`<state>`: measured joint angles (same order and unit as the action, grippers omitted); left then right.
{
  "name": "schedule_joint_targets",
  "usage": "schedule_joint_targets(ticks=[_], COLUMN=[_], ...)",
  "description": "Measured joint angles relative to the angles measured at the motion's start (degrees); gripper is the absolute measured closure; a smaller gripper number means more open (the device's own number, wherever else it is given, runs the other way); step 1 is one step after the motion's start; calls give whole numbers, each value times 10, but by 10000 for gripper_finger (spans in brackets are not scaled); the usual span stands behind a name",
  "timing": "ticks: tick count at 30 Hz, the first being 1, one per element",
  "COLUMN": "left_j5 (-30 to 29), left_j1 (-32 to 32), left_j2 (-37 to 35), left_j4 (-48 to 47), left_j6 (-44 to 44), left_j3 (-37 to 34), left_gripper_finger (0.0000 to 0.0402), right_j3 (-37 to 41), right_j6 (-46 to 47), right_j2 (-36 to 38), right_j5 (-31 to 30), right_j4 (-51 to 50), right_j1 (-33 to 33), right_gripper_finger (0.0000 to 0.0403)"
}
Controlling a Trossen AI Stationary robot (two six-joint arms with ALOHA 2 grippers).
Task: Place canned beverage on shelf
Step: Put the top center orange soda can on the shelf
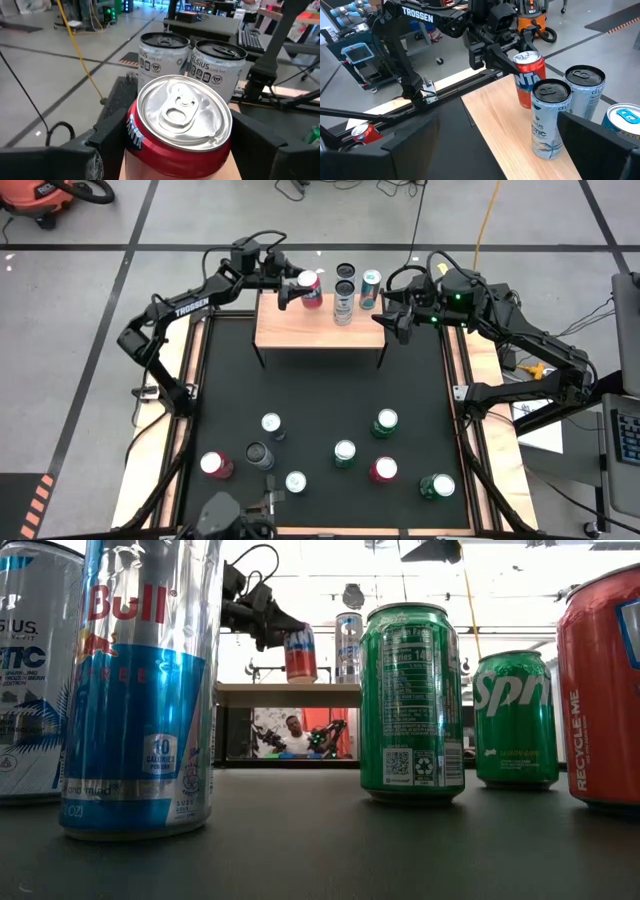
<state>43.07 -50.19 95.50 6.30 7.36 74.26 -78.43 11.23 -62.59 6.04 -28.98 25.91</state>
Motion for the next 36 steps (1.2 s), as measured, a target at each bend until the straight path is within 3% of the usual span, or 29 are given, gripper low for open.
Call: schedule_joint_targets(ticks=[15, 20, 36], left_j5=[0, -26, -15], left_j1=[0, 0, 0], left_j2=[19, 19, 19], left_j4=[-10, -19, -23], left_j6=[25, 26, 26], left_j3=[0, 0, 0], left_gripper_finger=[124, 123, 112], right_j3=[0, 0, 0], right_j6=[1, 1, 1], right_j2=[-9, -12, -11], right_j5=[0, 0, 0], right_j4=[0, 0, 0], right_j1=[0, 0, 0], right_gripper_finger=[22, 22, 22])
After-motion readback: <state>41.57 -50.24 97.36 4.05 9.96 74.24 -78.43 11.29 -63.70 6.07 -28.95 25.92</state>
